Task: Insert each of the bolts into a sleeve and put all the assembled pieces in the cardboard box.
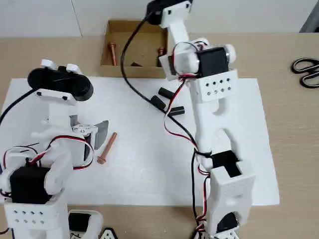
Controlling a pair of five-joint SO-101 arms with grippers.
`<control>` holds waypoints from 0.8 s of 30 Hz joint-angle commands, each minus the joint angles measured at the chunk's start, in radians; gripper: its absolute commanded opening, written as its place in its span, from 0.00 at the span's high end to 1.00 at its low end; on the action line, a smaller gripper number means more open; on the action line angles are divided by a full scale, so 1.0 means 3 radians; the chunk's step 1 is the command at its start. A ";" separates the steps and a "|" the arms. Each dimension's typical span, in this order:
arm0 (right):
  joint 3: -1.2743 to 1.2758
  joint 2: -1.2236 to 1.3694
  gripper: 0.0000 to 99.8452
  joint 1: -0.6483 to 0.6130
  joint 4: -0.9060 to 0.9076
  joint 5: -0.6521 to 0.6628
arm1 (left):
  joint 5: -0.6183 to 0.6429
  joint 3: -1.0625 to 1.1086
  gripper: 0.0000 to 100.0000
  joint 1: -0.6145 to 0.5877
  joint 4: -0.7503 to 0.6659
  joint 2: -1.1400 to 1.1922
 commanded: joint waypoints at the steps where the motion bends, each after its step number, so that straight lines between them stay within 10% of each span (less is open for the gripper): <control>1: 0.0486 -0.0202 0.88 0.0049 0.0023 0.0036 | -0.0020 -0.0013 0.76 -0.0020 0.0061 0.0005; 13: 0.1606 0.0059 0.86 0.0079 -0.0100 0.0118 | -0.0020 -0.0013 0.76 -0.0020 0.0082 0.0005; 24: 0.1601 0.0575 0.80 0.0013 -0.0074 0.1637 | -0.0020 -0.0013 0.76 -0.0026 0.0082 0.0005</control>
